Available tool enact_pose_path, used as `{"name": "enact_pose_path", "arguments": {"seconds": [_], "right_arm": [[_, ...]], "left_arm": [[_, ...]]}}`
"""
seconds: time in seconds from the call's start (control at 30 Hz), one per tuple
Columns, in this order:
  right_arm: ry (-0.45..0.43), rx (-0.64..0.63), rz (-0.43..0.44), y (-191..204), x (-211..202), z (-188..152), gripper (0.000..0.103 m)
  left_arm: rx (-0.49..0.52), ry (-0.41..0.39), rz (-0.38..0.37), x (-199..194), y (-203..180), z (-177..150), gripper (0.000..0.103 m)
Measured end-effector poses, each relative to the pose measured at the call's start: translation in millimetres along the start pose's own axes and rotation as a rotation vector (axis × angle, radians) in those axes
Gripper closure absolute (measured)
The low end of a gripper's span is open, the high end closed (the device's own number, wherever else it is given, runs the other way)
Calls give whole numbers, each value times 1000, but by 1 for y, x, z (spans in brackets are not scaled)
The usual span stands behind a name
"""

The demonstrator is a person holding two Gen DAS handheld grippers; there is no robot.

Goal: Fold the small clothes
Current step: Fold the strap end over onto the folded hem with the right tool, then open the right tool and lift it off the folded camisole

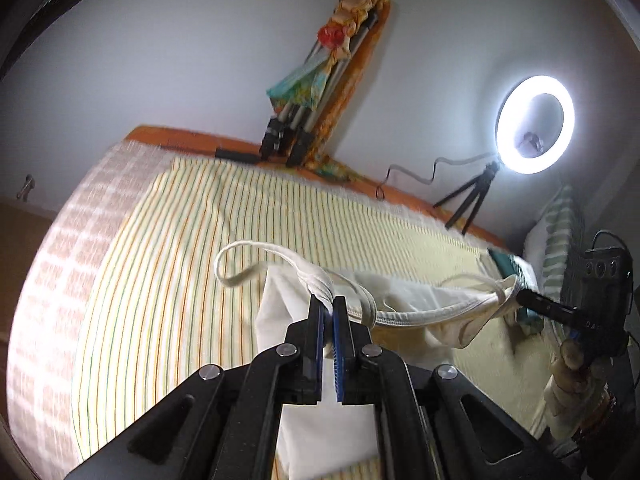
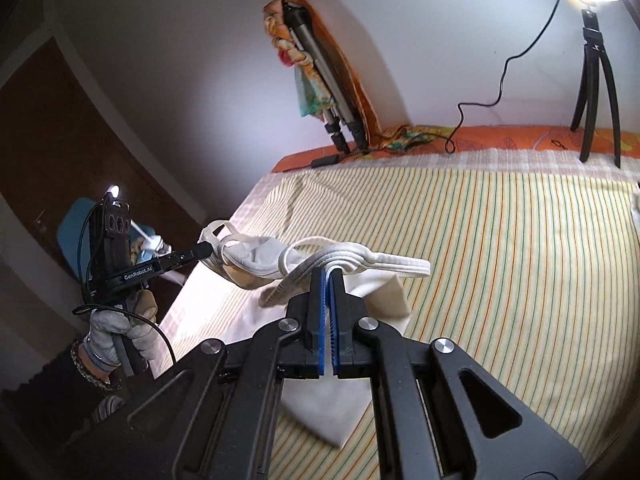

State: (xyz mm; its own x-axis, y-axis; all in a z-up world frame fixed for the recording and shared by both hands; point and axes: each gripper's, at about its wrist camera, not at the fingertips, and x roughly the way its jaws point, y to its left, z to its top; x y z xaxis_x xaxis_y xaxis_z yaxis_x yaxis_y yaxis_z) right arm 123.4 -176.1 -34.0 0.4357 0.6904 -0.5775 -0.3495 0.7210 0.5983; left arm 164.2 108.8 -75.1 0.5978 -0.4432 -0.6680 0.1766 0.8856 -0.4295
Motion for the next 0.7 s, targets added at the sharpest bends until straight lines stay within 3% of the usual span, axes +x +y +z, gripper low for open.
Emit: {"name": "enact_pose_path", "arguments": {"seconds": [0.27,0.6,0.7], "right_arm": [[85,-59,-62,12,4,-57,100],[209,-80,-139,5,6,-90,100],[194,-69,-127,3,-9,-88,100]], "left_arm": [[0,77,52,-13,5,-55,103],[23,181,77,-33,8,-93,96],[14,176,70,-49,7,-92,95]]}}
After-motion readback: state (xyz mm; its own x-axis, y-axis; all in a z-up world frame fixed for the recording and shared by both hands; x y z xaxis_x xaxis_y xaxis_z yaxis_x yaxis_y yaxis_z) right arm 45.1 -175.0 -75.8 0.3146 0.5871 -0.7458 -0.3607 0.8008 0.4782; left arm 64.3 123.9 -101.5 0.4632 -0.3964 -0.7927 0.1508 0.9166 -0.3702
